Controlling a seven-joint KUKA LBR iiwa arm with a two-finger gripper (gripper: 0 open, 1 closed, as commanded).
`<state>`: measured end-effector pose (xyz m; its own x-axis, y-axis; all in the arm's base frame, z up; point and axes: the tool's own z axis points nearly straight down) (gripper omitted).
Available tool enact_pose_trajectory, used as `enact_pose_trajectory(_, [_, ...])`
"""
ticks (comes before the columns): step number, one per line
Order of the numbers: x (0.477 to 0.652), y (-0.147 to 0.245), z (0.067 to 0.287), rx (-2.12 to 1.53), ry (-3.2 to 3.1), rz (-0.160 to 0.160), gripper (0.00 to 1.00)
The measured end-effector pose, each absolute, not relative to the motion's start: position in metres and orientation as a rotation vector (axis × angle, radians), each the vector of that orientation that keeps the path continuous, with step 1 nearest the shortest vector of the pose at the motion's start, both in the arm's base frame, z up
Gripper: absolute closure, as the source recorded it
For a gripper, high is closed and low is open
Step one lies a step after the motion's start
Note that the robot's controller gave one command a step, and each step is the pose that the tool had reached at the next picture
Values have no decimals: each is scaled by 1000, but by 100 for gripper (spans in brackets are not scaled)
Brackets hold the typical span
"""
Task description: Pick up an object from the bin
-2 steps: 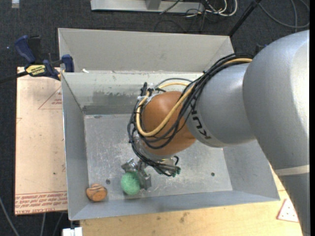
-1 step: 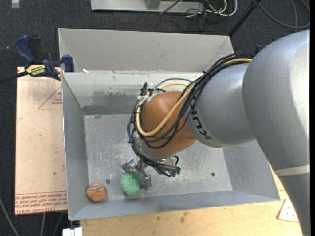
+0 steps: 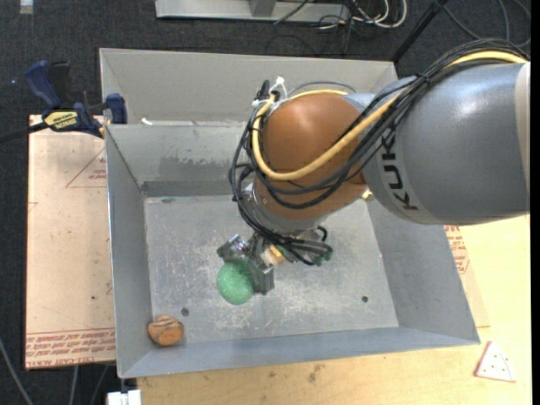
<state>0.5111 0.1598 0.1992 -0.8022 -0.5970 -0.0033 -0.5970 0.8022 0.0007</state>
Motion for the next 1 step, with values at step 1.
enact_pose_trajectory(1, [511,160,199,-987,2980,3,100])
